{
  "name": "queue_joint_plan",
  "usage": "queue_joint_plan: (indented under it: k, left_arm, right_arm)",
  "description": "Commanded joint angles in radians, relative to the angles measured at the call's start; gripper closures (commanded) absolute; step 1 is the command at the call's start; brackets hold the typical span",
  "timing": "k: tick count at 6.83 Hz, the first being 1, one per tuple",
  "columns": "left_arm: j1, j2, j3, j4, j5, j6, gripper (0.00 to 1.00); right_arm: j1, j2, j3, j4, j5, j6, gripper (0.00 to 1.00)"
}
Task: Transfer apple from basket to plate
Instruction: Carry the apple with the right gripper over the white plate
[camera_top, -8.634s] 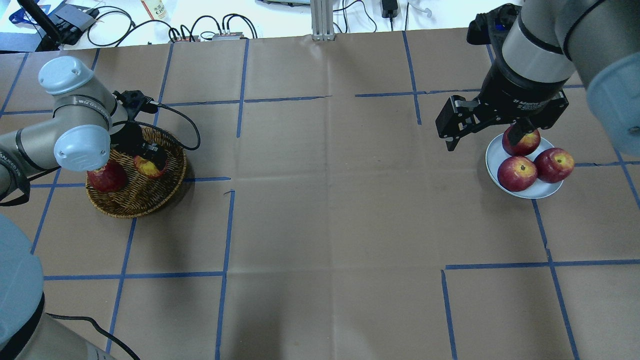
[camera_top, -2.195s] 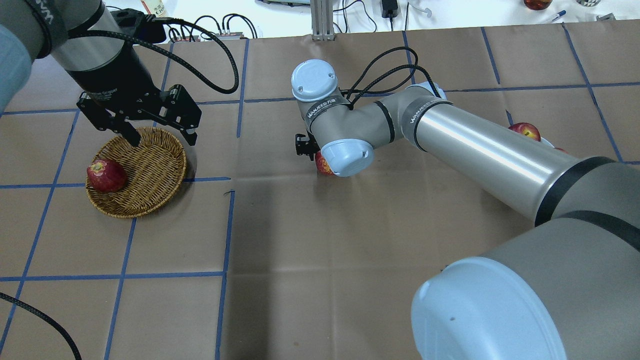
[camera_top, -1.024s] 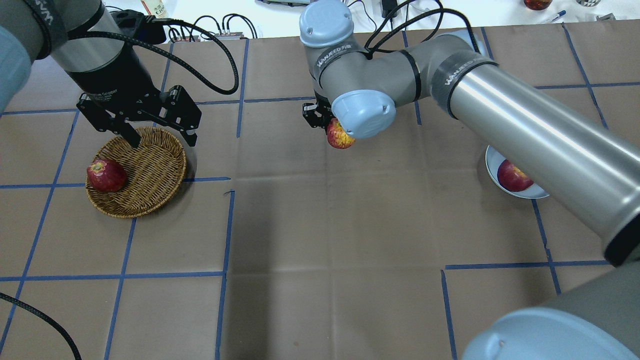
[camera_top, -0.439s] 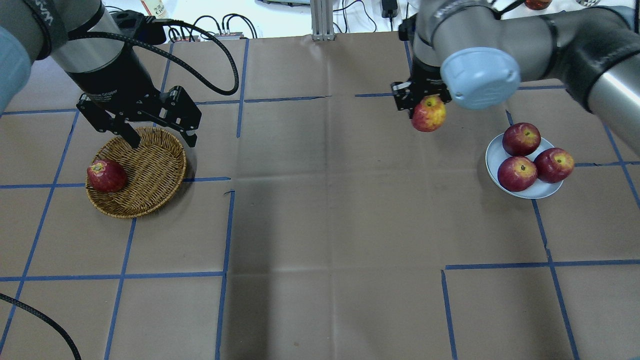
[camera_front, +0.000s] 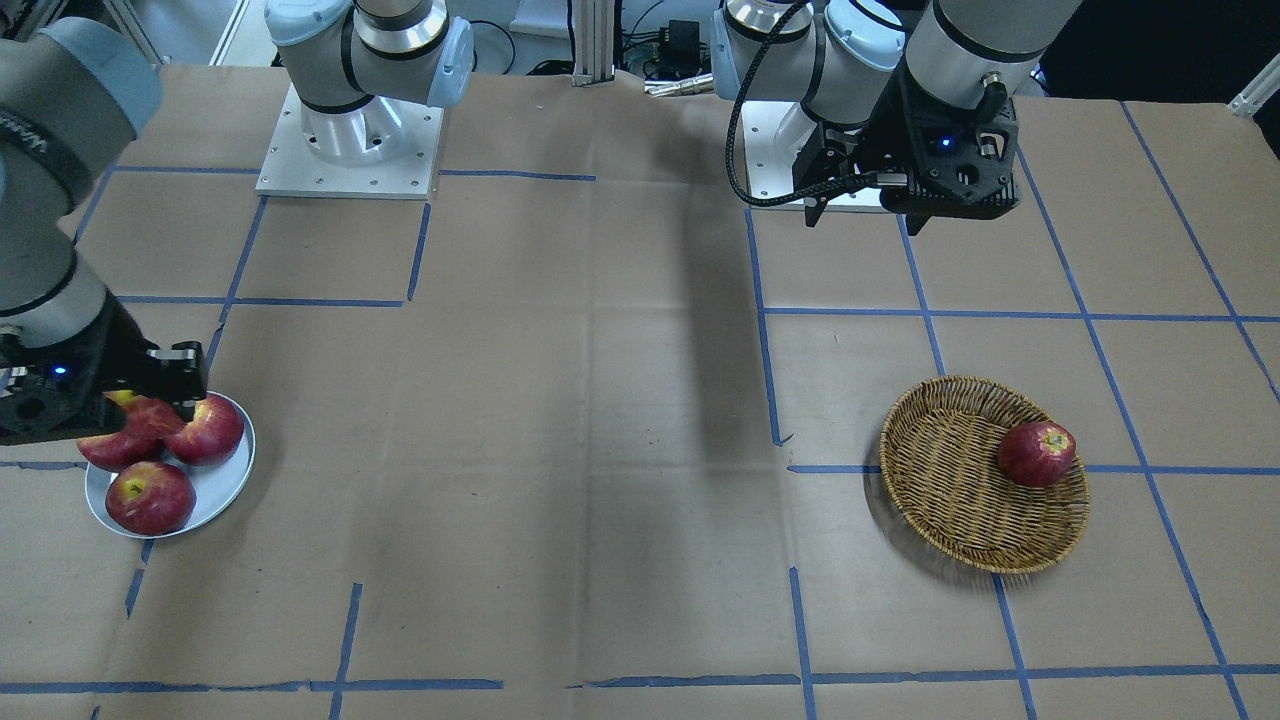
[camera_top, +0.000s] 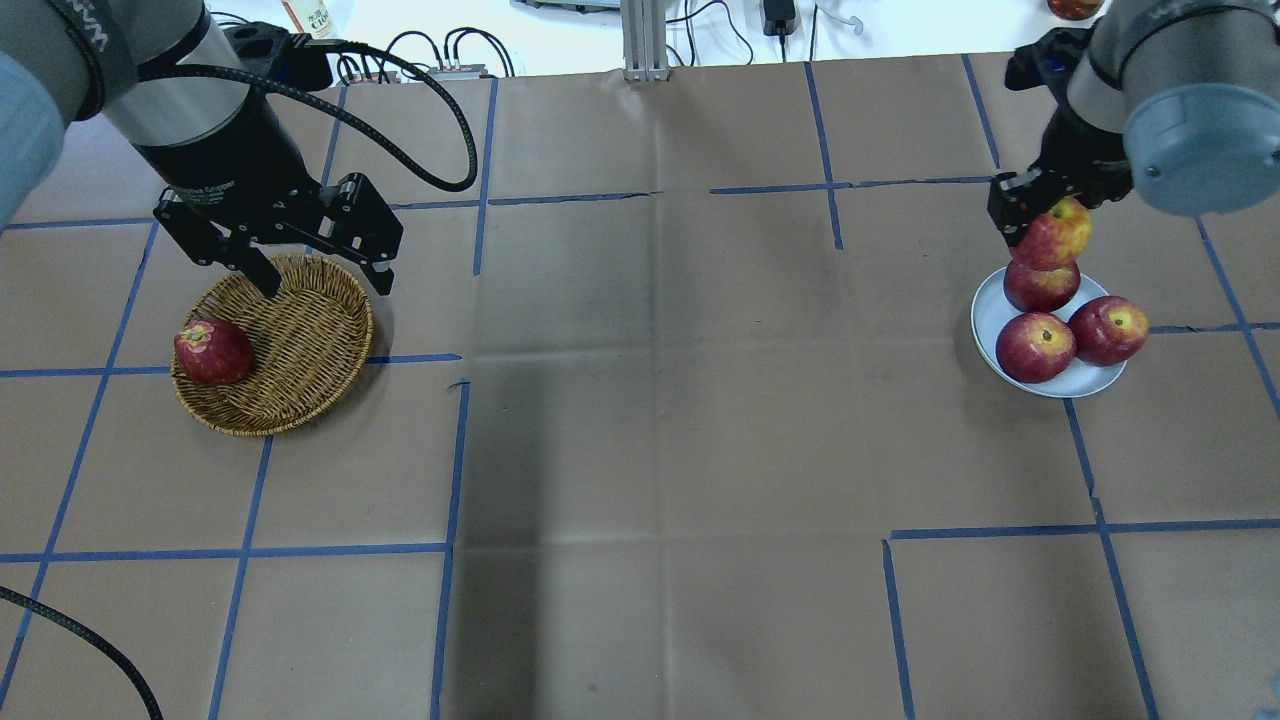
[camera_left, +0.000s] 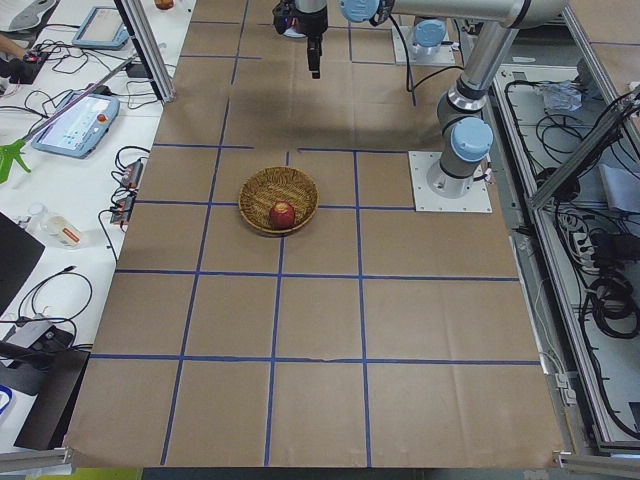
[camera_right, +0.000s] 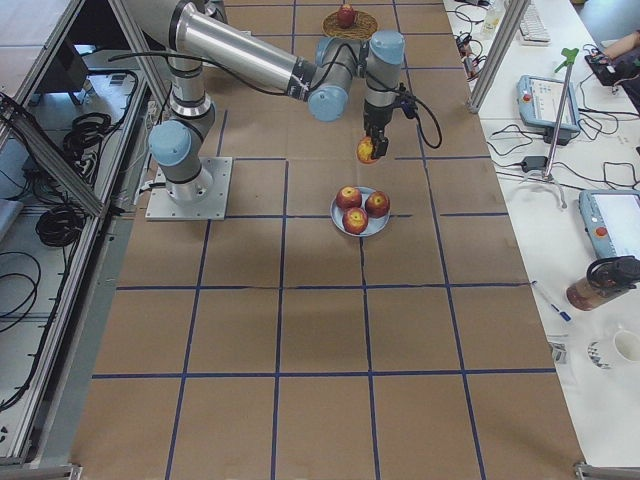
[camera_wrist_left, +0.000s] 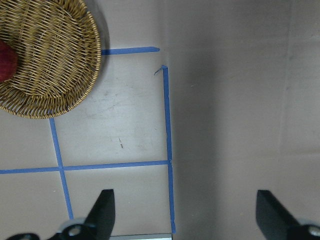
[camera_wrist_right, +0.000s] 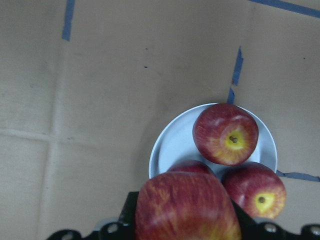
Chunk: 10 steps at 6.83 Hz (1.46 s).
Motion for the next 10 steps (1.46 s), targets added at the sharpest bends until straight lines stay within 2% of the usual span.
queue_joint_plan:
  k: [1,3,4,8,10]
  left_arm:
    - [0.000,0.001,-0.002,-0.006,0.002,0.002,0.01]
    - [0.000,0.001,-0.002,-0.006,0.002,0.000,0.01]
    - [0.000,0.001,-0.002,-0.007,0.002,0.000,0.01]
    - [0.000,0.001,-0.004,-0.007,0.002,0.002,0.01]
    - [0.000,0.003,-0.004,-0.009,0.002,0.002,0.01]
  right_arm:
    - [-0.141,0.017,0.020,-0.034,0.028,-0.174,0.45]
    - [-0.142,0.047,0.111,-0.128,0.035,-0.165,0.45]
    - [-0.139,0.033,0.137,-0.130,0.036,-0.156,0.45]
    - [-0.136,0.099,0.153,-0.215,0.051,-0.153,0.44]
    - [-0.124,0.090,0.148,-0.216,0.051,-0.153,0.43]
